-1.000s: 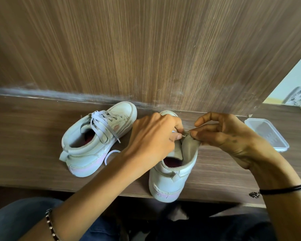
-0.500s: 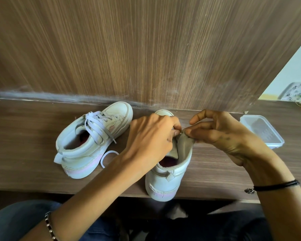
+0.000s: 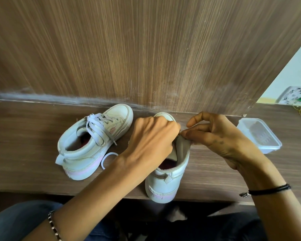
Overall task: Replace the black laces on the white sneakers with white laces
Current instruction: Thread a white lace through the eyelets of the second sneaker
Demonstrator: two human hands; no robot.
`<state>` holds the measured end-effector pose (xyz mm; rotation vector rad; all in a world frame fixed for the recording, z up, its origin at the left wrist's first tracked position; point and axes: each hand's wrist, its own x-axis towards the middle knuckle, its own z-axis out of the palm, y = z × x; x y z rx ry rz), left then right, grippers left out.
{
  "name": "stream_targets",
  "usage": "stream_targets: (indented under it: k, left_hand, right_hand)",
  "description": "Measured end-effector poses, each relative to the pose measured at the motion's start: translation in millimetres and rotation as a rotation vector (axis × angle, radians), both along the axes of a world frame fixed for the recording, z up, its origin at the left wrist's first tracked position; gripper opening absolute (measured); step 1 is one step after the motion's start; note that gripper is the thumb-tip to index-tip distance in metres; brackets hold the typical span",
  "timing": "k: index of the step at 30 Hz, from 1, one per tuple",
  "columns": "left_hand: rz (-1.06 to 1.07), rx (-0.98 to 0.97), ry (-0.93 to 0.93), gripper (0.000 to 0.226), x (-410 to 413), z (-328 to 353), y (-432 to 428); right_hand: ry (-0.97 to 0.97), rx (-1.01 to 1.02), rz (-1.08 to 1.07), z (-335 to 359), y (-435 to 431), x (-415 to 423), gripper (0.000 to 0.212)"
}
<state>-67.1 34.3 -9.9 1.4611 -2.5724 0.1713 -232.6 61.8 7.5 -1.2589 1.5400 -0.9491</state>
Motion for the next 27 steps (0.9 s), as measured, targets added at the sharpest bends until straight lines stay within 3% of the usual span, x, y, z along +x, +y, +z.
stream_targets:
  k: [4, 17, 27]
  left_hand:
    - [0.020, -0.078, 0.079, 0.016, 0.6, -1.9, 3.2]
    - [0.100, 0.194, 0.437, 0.017, 4.0, -5.6, 4.7]
    - [0.077, 0.138, 0.344, 0.020, 1.0, -1.8, 8.5]
  right_hand:
    - [-0.077, 0.064, -0.015, 4.5, 2.0, -2.1, 0.029]
    - [-0.156, 0.112, -0.013, -0.1, 1.5, -17.1, 0.032]
    - [-0.135, 0.118, -0.017, -1.7, 0.8, -17.3, 0.033]
